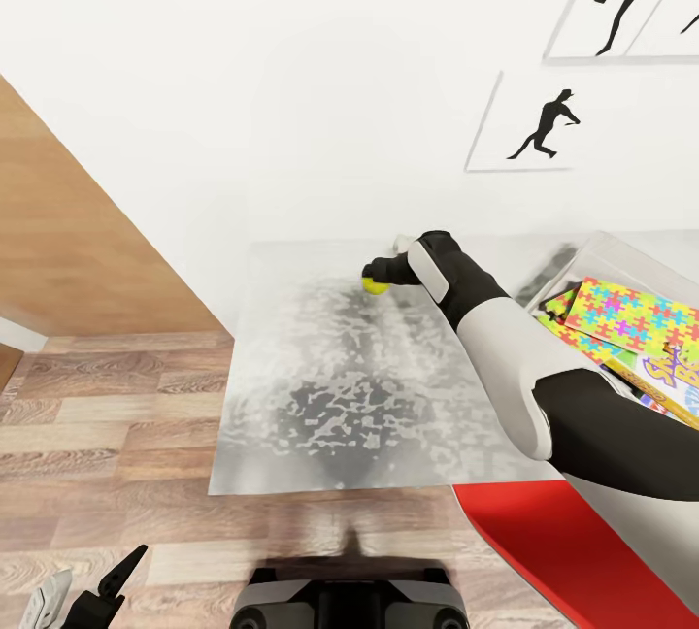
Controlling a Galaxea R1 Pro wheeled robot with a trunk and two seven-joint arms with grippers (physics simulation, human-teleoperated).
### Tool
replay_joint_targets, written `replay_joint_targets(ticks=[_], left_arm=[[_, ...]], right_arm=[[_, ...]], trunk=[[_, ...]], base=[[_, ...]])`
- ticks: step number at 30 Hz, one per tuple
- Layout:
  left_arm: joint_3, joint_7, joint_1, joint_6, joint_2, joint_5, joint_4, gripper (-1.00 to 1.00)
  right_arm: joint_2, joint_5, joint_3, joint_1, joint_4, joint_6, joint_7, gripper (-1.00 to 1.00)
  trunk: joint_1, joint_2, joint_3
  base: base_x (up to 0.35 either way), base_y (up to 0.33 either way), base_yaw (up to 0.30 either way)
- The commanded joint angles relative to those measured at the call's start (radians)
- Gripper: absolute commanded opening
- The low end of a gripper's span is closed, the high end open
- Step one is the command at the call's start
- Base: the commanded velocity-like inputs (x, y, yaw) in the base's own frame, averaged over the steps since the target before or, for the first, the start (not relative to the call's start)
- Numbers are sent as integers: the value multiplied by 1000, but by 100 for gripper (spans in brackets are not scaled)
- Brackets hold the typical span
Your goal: Put all the toys in the child's room - the three board games (two on the bed and one on the table), the two jigsaw puzzles on the table, and the tennis ball on the table - inside the toy box on the table in the child's room.
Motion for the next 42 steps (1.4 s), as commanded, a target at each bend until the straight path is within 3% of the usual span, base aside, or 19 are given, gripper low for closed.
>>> replay_joint_targets(ticks=[1,34,40,42], left_arm=[[2,0,0,9,-1,7,-1,100],[1,1,-3,10,1,6,4,100],[1,1,-4,9,1,6,5,100],[1,1,-4,9,1,6,5,100]], right_arm=[[0,-15,4,-1,-1,2,-12,-100],[0,-15,3,2,-20,16,-14,-100],[0,-16,-1,45,-158,102,-12,-100],[-20,-16,-3,147,-394,202,-1,-100]], trunk=[[1,-2,-1],[1,-2,-1],[1,-2,-1],[1,-2,-2]], base=[[0,0,0],[0,0,0],[0,0,0],[0,0,0]])
